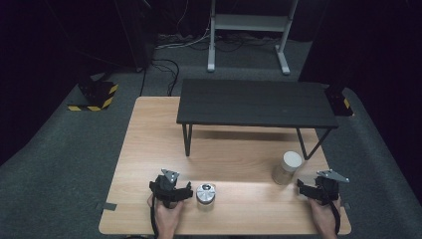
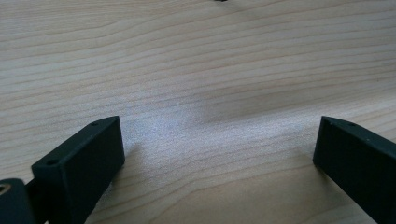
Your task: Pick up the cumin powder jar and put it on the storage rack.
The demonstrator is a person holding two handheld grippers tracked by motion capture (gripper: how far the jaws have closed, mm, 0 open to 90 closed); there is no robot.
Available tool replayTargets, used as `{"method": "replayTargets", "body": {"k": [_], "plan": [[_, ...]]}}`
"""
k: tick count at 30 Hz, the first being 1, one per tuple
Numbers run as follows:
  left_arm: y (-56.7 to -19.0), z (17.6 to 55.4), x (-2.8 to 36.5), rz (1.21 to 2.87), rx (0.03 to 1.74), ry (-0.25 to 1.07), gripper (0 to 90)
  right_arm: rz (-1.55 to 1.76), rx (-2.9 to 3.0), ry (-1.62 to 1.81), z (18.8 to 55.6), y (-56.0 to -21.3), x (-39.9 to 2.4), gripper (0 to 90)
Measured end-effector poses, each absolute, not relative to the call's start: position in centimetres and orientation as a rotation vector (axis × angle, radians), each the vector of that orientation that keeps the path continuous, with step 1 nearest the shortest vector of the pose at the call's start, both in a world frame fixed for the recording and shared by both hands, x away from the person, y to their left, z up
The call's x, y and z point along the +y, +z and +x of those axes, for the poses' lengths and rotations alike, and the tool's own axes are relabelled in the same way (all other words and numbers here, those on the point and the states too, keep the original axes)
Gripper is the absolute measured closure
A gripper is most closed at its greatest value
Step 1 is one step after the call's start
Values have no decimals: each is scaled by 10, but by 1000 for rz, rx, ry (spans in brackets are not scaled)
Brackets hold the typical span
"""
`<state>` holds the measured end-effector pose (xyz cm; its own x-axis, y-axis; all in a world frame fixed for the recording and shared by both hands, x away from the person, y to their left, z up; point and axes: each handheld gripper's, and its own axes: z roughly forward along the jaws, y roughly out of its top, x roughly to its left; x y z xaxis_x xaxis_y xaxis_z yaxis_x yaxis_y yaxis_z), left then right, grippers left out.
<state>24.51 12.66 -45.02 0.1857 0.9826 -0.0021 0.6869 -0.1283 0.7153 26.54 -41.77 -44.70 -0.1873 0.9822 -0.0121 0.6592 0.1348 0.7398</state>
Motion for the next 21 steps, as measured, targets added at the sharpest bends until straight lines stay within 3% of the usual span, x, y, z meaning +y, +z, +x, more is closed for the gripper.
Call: {"method": "replayTargets", "body": {"k": [21], "plan": [[-449,246,128,1904,1549,642,4,1588,1907,825,267,-446,-417,82]]}}
